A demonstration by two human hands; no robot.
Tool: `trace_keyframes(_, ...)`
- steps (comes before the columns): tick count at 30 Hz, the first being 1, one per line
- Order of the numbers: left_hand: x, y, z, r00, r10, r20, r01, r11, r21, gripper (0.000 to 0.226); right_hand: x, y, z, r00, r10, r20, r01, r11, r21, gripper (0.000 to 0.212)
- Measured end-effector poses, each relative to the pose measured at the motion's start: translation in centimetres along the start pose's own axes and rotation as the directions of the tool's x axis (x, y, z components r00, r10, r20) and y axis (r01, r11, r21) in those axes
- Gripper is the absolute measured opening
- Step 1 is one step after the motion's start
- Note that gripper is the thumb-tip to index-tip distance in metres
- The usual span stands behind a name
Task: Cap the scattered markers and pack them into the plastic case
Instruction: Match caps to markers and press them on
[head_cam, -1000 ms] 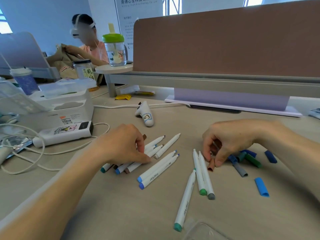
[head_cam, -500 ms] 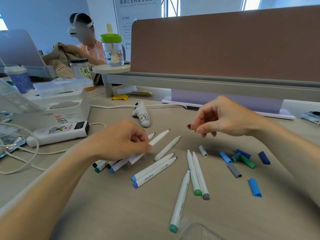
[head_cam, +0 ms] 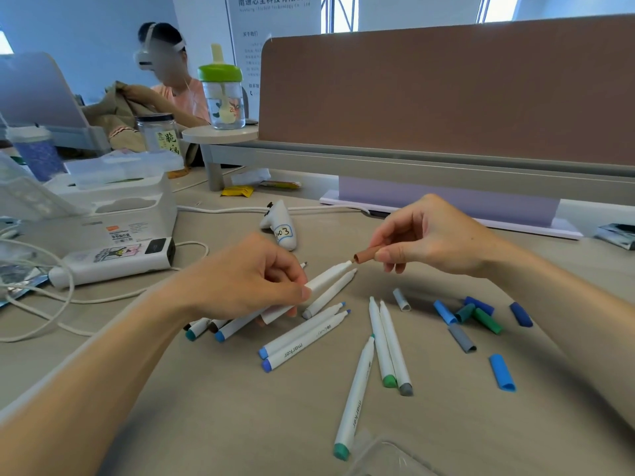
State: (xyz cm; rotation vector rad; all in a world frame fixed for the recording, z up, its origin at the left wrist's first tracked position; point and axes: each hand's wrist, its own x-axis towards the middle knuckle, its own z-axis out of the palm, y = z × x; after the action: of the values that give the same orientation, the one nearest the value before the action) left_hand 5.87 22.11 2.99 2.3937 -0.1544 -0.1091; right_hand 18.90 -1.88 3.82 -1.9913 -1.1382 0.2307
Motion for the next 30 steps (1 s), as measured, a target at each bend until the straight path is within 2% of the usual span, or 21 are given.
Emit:
trace_keyframes(13,0.23,-0.25,0.25,0.999,0.03,-0.03,-0.03,1.0,-0.009,0.005,0.01,-0.59,0.68,0.999,-0.009,0.036,0.01,0.999,-0.035,0.011)
trace_keyframes(30,0.11,-0.15,0.5,1.0,-0.024,0.012,0.026,0.964,-0.264,0.011,0.11,-0.48,1.09,1.0,-0.011,0.015,0.011,1.0,0.005,0.012)
